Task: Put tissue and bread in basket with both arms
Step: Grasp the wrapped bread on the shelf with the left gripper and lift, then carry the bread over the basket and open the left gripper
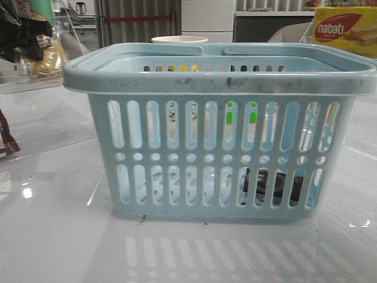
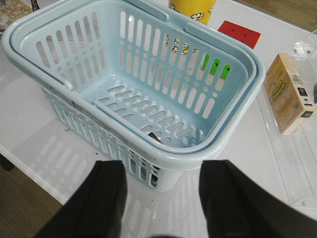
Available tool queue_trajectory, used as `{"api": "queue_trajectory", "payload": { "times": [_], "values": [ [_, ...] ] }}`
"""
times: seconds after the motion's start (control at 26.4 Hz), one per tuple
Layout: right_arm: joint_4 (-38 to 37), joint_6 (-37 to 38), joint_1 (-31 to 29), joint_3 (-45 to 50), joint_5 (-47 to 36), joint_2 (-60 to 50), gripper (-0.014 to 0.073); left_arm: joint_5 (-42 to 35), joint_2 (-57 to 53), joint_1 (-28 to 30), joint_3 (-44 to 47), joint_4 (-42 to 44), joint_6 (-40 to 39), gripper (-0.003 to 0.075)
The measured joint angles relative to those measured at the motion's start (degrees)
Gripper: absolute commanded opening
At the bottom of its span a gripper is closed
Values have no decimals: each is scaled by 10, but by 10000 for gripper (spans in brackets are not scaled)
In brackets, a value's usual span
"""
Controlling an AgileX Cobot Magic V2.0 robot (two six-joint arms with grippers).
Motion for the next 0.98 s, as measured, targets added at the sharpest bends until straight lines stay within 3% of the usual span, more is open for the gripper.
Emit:
{"api": "queue_trajectory", "payload": {
  "times": [0.42, 0.64, 0.98],
  "values": [
    [0, 0, 0, 0, 0, 0, 456, 109, -83, -2, 0, -1, 0, 149],
    [0, 0, 0, 0, 0, 0, 456, 202, -178, -10, 0, 1, 25, 148],
    [0, 0, 0, 0, 0, 0, 456, 287, -292, -128, 0, 2, 86, 148]
  ]
}}
